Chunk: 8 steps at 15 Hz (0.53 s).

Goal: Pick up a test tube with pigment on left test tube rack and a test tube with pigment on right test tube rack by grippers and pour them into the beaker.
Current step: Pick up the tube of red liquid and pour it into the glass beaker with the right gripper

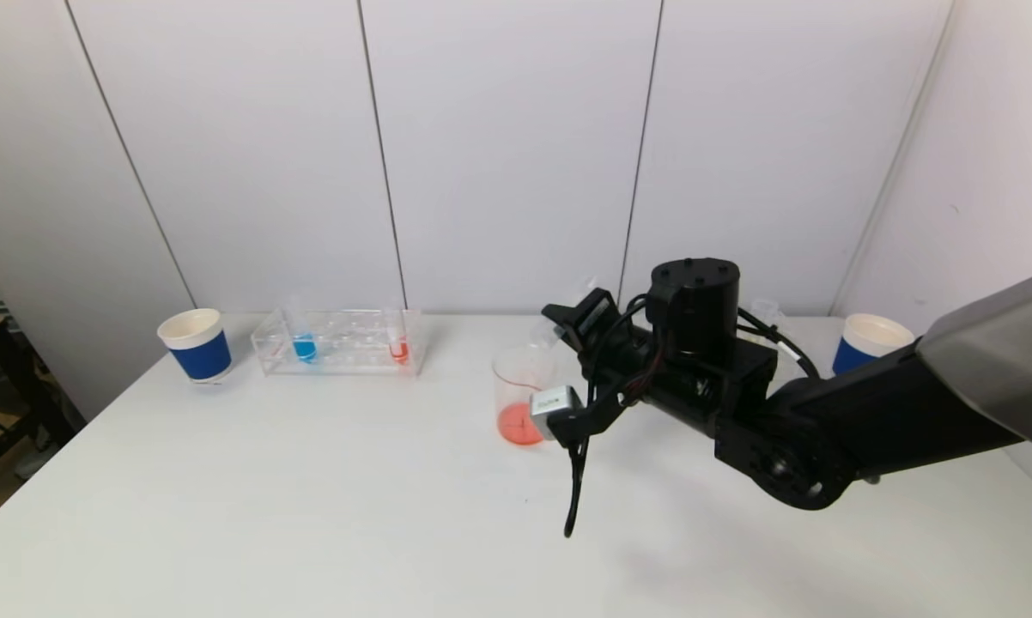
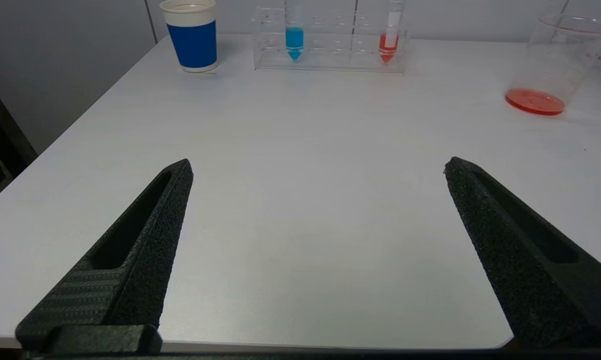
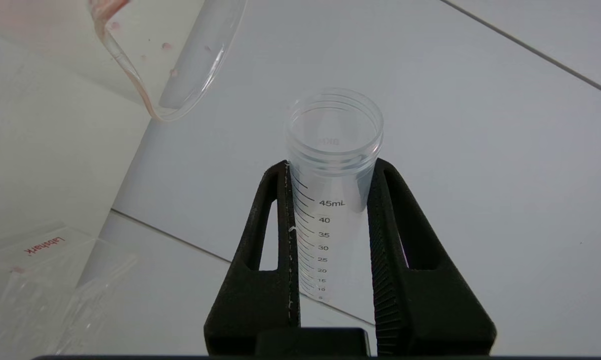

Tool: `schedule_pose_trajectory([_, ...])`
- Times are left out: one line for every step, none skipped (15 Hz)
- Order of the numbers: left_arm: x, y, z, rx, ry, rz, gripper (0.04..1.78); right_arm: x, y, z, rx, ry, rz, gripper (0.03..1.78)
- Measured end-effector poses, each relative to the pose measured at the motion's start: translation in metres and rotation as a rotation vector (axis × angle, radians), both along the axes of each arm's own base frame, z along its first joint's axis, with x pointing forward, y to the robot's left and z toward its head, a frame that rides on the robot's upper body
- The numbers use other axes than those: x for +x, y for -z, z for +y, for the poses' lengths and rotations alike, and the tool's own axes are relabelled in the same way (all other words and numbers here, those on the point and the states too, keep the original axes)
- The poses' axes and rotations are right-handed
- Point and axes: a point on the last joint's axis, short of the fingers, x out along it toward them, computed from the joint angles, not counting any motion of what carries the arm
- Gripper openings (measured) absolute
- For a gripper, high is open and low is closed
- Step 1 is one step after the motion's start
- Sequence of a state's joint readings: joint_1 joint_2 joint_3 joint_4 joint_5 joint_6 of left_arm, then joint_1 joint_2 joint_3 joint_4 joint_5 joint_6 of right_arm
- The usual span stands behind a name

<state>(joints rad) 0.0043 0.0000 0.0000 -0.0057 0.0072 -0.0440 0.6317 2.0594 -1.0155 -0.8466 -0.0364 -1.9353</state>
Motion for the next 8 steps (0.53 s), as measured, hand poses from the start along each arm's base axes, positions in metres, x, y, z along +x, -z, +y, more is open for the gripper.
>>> schedule_pose_trajectory([0.0, 0.0, 0.0, 0.0, 0.0, 0.0, 1.76, -0.0008, -0.0006, 0.0007, -0.005, -0.003, -0.005, 0.47])
schedule_pose_trajectory([0.0, 0.0, 0.0, 0.0, 0.0, 0.0, 1.76, -0.0016, -0.001, 0.0014, -0.014, -0.006, -0.013, 0.47])
schedule_pose_trajectory([0.0, 0.0, 0.0, 0.0, 0.001, 0.0, 1.76, -0.002, -0.0017, 0.0017, -0.026, -0.004, -0.024, 0.47])
schedule_pose_trajectory([0.0, 0.0, 0.0, 0.0, 0.0, 0.0, 1.76, -0.0022, -0.0028, 0.0013, -0.034, 0.01, -0.035, 0.47])
schedule_pose_trajectory([0.0, 0.0, 0.0, 0.0, 0.0, 0.0, 1.76, -0.0026, -0.0035, 0.0012, -0.04, 0.016, -0.04, 0.47])
schedule_pose_trajectory([0.0, 0.0, 0.0, 0.0, 0.0, 0.0, 1.76, -0.0041, -0.004, 0.0019, -0.047, 0.014, -0.045, 0.47])
schedule_pose_trajectory([0.0, 0.0, 0.0, 0.0, 0.0, 0.0, 1.76, -0.0059, -0.0043, 0.0029, -0.053, 0.01, -0.048, 0.47])
schedule_pose_trajectory([0.0, 0.0, 0.0, 0.0, 0.0, 0.0, 1.76, -0.0076, -0.0045, 0.0033, -0.057, 0.012, -0.049, 0.47])
